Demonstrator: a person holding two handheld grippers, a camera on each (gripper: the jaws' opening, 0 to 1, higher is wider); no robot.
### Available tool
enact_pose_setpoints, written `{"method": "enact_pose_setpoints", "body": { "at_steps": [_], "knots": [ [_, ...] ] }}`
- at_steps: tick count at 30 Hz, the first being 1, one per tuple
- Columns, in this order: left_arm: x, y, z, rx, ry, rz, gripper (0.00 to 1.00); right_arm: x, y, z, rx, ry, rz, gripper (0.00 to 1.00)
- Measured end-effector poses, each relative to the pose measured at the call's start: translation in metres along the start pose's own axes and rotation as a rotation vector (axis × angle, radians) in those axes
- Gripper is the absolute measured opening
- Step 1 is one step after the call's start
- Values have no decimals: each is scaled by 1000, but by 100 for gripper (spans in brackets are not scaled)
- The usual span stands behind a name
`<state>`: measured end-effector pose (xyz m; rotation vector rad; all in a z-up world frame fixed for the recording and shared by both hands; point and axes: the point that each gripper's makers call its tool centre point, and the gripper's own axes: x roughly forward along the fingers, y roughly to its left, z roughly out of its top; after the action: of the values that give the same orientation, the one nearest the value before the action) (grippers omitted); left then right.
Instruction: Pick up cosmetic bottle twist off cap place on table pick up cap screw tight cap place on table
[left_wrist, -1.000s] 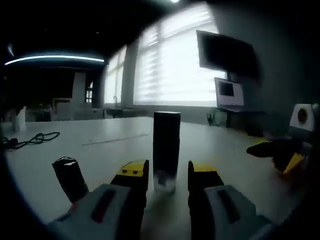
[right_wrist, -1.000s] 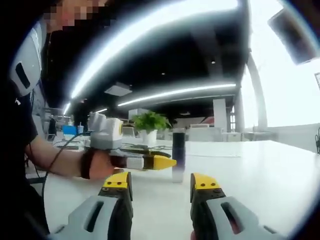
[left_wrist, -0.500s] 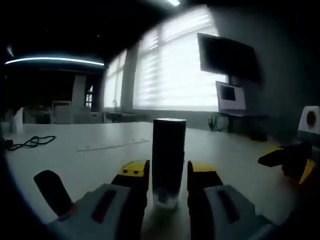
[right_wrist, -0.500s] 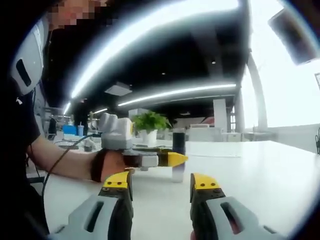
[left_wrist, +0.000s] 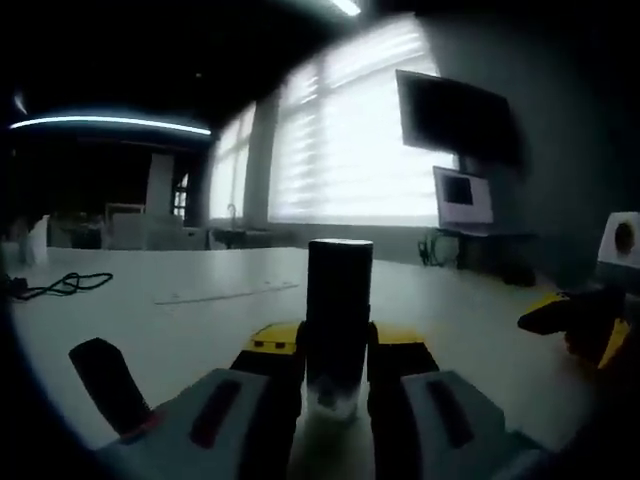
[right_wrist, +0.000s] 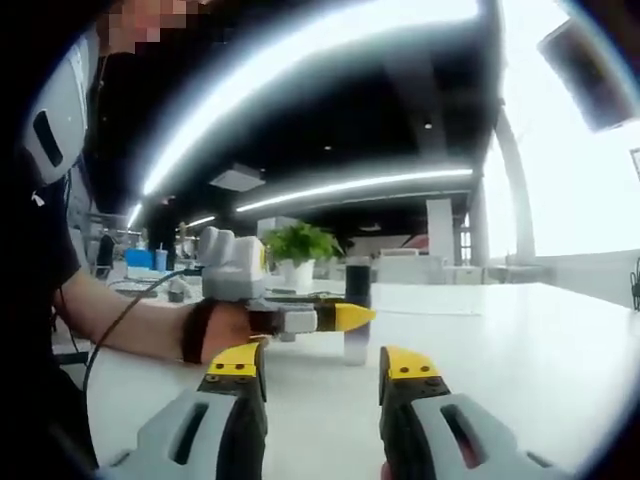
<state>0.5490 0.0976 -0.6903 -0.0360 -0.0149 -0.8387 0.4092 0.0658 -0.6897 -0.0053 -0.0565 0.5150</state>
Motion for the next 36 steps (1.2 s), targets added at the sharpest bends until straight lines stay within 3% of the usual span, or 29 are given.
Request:
{"method": "enact_pose_setpoints", "body": {
  "at_steps": [20,36],
  "knots": [
    [-15,-7,2,-2,-29,-34,13,0,0,0,3,0,-2,38],
    [-56,-12,3,4,-19,-69,13,0,0,0,-4,0,-1,38]
  ]
}}
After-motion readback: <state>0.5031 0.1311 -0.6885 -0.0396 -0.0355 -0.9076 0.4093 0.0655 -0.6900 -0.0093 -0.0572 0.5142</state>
